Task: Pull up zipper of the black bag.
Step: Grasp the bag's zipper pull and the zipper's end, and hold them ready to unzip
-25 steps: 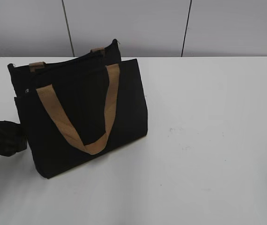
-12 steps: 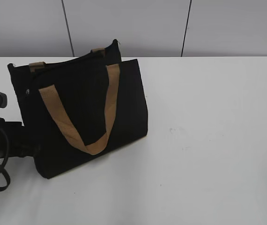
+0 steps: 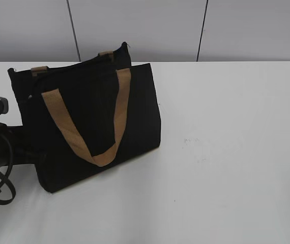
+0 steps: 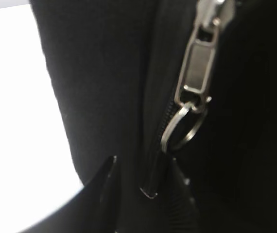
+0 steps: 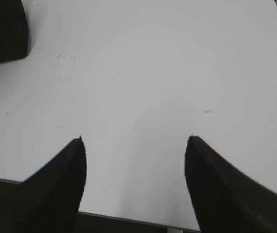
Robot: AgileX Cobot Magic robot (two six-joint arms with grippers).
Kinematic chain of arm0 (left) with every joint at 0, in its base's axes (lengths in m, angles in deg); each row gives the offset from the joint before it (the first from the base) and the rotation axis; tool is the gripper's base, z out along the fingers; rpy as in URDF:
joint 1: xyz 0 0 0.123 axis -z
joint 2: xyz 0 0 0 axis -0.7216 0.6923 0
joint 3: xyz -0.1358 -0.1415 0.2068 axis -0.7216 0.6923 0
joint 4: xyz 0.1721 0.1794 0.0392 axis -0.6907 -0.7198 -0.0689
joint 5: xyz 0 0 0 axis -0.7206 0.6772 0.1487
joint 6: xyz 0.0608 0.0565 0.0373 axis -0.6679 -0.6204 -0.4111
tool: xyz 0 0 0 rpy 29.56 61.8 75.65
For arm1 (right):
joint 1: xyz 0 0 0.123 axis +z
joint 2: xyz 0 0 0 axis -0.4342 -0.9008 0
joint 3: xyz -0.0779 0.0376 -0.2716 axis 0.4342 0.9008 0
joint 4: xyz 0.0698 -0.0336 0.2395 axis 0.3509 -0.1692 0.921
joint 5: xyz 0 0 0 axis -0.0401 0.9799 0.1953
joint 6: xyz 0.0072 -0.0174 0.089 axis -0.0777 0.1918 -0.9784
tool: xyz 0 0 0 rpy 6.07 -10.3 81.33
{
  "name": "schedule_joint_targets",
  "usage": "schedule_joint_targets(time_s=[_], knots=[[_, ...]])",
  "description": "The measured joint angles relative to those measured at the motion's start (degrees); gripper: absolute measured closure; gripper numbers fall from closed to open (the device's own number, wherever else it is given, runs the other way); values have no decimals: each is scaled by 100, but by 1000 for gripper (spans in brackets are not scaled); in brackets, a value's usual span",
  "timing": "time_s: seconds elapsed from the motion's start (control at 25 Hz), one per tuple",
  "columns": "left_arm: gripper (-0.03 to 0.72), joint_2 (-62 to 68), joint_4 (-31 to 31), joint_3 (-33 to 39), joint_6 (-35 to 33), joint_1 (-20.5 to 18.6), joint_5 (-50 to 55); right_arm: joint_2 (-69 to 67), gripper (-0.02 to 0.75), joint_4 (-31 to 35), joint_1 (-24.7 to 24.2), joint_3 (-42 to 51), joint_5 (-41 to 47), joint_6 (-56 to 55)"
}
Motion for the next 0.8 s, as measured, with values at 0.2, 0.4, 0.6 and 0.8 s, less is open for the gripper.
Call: schedule_joint_targets(time_s=[0.2,0.4,0.6,0.8], knots=[[650,0,-4,0,0,0,0,0,241,0,0,0,0,0],[681,-102,6,0,0,0,83,0,241,0,0,0,0,0],[683,-1316,20,4,0,0,721,0,241,0,0,0,0,0],[683,-2754,31,6,0,0,1498,0,241,0,0,0,0,0]])
